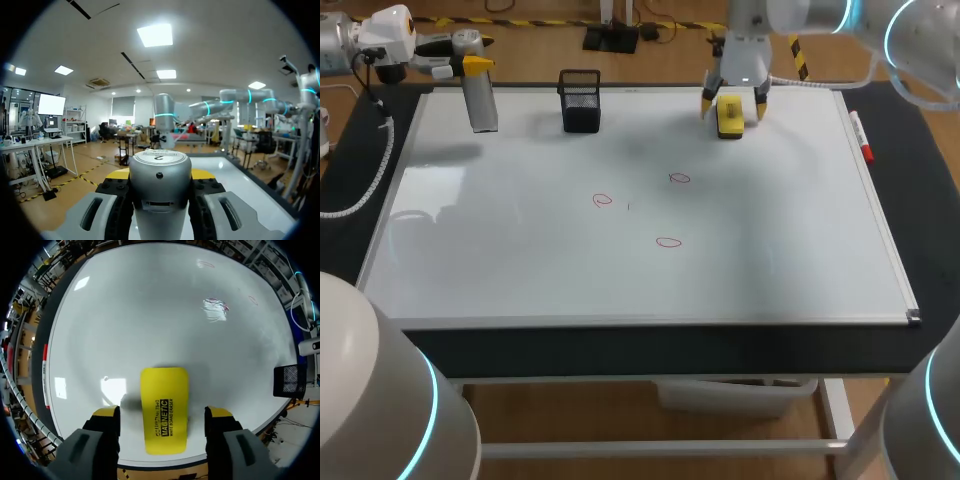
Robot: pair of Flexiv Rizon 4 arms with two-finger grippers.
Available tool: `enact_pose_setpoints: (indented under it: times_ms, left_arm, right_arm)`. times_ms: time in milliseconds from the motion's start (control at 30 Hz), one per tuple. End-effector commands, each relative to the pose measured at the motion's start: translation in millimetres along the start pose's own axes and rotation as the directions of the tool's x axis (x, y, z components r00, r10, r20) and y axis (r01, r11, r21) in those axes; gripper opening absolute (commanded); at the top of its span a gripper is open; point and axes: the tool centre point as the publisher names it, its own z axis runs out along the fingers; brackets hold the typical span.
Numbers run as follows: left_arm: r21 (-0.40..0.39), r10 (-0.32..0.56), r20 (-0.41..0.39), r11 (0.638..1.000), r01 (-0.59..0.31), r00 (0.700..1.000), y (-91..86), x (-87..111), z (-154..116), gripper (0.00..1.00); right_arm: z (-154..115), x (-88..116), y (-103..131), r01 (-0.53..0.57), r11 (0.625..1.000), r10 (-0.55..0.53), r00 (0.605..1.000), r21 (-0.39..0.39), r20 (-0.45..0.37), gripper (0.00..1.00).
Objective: Pick up the inspection probe, press it on each red-marked spot on the whiteboard one by one, put down the probe, pick up the eraser, and wipe off all the red marks.
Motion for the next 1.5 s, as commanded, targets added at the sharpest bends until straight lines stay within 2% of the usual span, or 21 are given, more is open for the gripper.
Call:
enact_pose_setpoints:
  times_ms: [33, 67, 100, 400, 633, 1000, 1500]
  left_arm:
    - [-0.003, 0.003, 0.005, 1.0, -0.003, 1.0, -2.0, 1.9, 1, 0.0]
    - [-0.003, 0.003, 0.005, 1.0, -0.003, 1.0, -2.0, 1.9, 1, 0.0]
    - [-0.003, 0.003, 0.005, 1.0, -0.003, 1.0, -2.0, 1.9, 1, 0.0]
    - [-0.003, 0.003, 0.005, 1.0, -0.003, 1.0, -2.0, 1.9, 1, 0.0]
    - [-0.003, 0.003, 0.005, 1.0, -0.003, 1.0, -2.0, 1.9, 1, 0.0]
    - [-0.003, 0.003, 0.005, 1.0, -0.003, 1.0, -2.0, 1.9, 1, 0.0]
    - [-0.003, 0.003, 0.005, 1.0, -0.003, 1.0, -2.0, 1.9, 1, 0.0]
  right_arm:
    - [-1, -2, 0, 0.005, 1.0, -0.005, 1.0, -0.005, -0.021, 0.4]
    - [-1, -2, 1, 0.004, 1.0, -0.004, 1.0, -0.005, -0.026, 0.29]
    - [-1, -2, 1, -0.004, 1.0, 0.004, 0.999, -0.001, -0.037, 0.0]
    - [-13, 4, 14, -0.038, 0.998, 0.04, 0.998, 0.048, -0.042, 0.0]
    - [-28, 17, 27, -0.074, 0.993, 0.078, 0.996, 0.089, -0.045, 0.0]
    - [-42, 46, 60, -0.171, 0.975, 0.179, 0.983, 0.141, -0.046, 0.0]
    - [-43, 92, 109, -0.3, 0.935, 0.311, 0.95, 0.19, -0.031, 0.0]
